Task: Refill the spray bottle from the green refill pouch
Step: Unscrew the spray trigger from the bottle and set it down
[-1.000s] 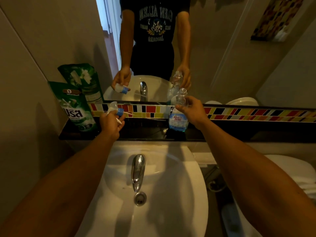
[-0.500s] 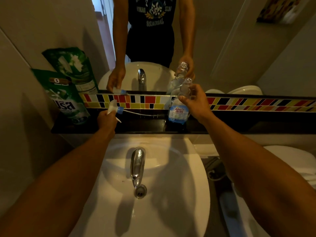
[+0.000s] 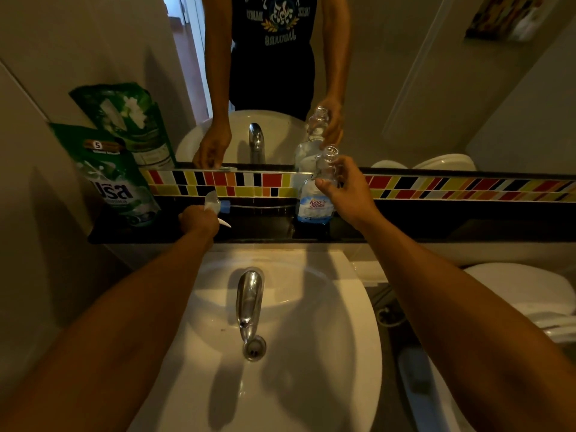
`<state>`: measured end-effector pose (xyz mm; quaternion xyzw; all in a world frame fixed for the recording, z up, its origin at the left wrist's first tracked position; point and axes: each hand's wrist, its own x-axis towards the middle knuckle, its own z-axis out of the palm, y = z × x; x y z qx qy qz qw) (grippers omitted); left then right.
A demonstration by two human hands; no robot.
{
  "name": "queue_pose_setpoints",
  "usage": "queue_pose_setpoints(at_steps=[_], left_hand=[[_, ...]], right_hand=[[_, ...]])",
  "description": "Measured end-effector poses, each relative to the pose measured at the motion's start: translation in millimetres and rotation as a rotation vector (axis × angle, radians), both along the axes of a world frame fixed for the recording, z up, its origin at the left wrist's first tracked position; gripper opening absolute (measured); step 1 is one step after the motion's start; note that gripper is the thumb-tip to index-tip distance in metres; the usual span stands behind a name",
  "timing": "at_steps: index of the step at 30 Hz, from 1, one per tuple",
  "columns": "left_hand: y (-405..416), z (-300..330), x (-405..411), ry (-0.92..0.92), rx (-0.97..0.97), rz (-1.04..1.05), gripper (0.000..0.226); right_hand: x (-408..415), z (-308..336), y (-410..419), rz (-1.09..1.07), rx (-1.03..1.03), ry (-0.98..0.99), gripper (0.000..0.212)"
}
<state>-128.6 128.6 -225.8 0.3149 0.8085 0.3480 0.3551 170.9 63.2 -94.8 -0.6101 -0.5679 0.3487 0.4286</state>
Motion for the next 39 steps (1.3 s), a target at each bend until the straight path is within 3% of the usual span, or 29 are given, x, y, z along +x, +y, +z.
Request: queue_pose_setpoints(at_steps=[12,16,21,23,26,29,33,39], left_hand=[[-5,11,1,0.195,-0.065,-0.076,0.029],[-17,25,4,0.198,0.015,-0.083,0.035],[-35,52,8,0.173,0.218,-0.145,0.038],[-45,65,6,0.229,0.272,-0.196,0.035],[-66,88,0,0.25,0.35,-0.205,0.034],[-85,107,-15,0.322,0.397,-0.191,0.031],[-107,128,-50,0.359,0.429,-0.158,0.031],[-108,141,-115,0.214,0.412,-0.056,0.029]], right_hand=[[-25,-5,3,0.073,-0.012,0.054,0.05],[-28,-6,-2,0.093,0.0,0.106,0.07],[-47,1,-17,-0.318,0.279,-0.055,0.056],[-60,5,-24,-0.374,0.379,-0.091,0.046],[-83,9,-35,-0.28,0.402,-0.063,0.028],[-107,7,-41,-0.17,0.366,-0.088,0.023],[-145,4,-43,-0.027,0.267,-0.091,0.034],[-203,-1,-26,0.162,0.114,-0.051,0.055]])
